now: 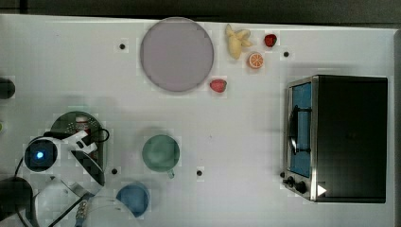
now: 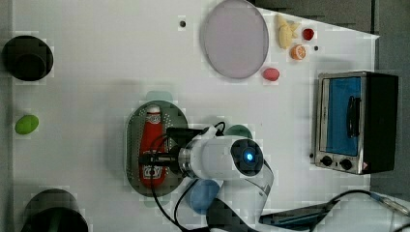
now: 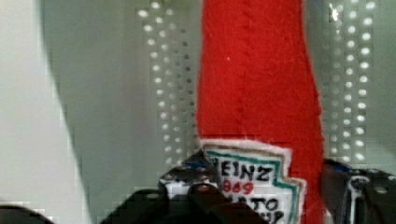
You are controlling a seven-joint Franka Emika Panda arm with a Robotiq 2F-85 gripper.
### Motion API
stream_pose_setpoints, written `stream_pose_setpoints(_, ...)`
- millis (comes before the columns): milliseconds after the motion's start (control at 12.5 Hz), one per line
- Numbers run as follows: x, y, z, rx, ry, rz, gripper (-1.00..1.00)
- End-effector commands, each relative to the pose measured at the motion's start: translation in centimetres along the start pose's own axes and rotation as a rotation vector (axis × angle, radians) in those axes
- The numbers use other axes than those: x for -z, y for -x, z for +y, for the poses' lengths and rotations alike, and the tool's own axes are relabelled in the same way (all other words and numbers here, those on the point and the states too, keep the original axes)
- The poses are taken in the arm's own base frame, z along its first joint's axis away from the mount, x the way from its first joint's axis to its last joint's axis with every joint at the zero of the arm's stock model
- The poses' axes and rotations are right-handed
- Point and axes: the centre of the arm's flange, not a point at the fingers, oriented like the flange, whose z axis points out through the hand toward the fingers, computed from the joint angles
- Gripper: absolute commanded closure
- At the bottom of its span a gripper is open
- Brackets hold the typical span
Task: Pick ketchup from strainer and place it on the table
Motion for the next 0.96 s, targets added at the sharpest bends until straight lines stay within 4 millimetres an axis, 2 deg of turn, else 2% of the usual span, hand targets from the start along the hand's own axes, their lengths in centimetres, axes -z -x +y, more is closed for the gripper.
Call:
stream_pose_setpoints(80,8.3,0.3,-2.8,-0.014,0.011,0.104,-0.21)
stream_pose_setpoints(320,15.6,-0.4,-3.2,-0.094,0.026,0.125,-0.21)
stream_pose_setpoints(560,22.7,-3.3,-2.2,-0.134,0.011,0.161,-0.21)
stream_pose_setpoints(720,25.9,-6.1,0.0,-0.161,0.032,0.155,-0.21)
stream_pose_setpoints(960,29.4,-11.1,5.5,-0.134,0.065,0.13,-0.21)
